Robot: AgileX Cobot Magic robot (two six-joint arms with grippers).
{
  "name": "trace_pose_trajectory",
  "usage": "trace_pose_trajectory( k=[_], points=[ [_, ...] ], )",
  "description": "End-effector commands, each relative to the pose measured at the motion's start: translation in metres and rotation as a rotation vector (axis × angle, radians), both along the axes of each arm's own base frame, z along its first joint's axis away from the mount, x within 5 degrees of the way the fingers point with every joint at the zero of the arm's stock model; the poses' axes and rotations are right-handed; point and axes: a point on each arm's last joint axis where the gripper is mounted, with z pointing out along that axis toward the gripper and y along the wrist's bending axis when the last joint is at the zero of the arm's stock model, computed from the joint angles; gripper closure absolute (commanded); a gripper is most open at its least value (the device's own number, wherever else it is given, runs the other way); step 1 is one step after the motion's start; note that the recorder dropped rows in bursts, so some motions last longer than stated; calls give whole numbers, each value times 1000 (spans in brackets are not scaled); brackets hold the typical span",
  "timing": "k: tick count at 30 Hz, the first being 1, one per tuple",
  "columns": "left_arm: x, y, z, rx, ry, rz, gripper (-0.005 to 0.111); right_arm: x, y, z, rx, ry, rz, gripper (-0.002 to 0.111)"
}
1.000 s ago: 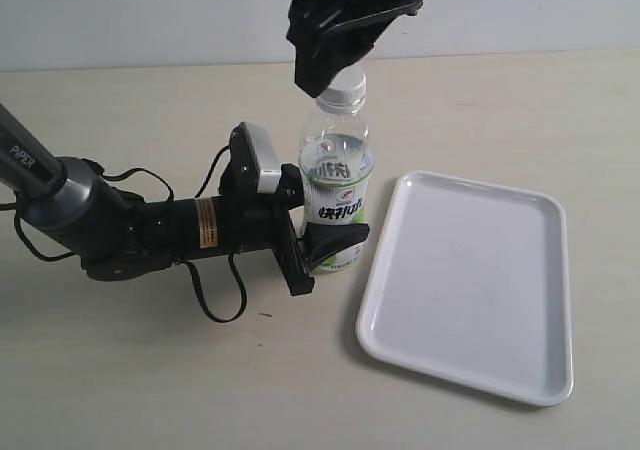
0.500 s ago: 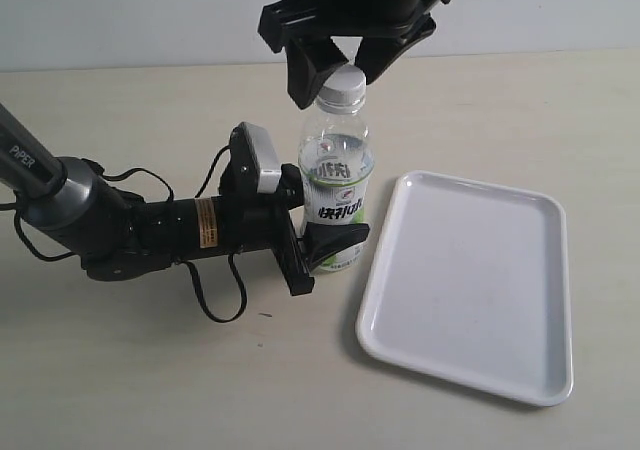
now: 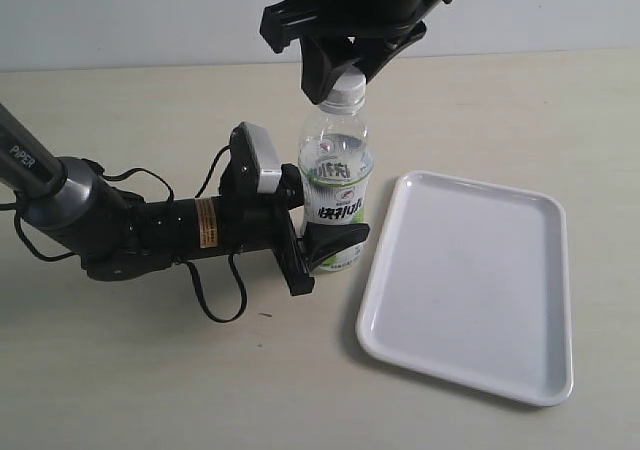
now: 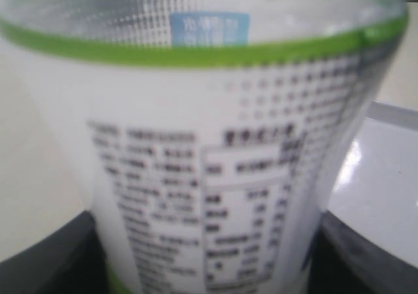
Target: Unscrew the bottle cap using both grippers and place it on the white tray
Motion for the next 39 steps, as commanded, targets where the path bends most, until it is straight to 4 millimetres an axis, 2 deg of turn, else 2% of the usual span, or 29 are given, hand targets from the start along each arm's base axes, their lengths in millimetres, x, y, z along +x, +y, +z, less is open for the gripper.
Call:
trace_pose_trajectory(
  k=[1, 7, 15, 18, 22, 29, 35, 39],
  points=[
    [-1, 0, -4, 37, 6, 3, 106, 0, -1, 3, -7, -23, 32, 84],
    [-1, 0, -4, 37, 6, 3, 106, 0, 0, 4, -51, -81, 238, 108],
    [-1, 0, -4, 37, 6, 3, 106, 0, 0, 4, -154, -203, 655, 108],
    [-1, 0, -4, 37, 6, 3, 106, 0, -1, 4, -211, -265, 864, 108],
    [-1, 0, -4, 37, 6, 3, 106, 1, -3, 3, -266, -291, 961, 108],
    [-1, 0, -4, 37, 6, 3, 106, -4, -5, 14, -258, -318, 951, 108],
    [-1, 0, -4, 37, 6, 3, 106, -10, -9, 27, -223, -307, 775, 108],
    [0, 0, -4, 37, 7, 5, 106, -18, -19, 44, -229, -314, 591, 108]
  ],
)
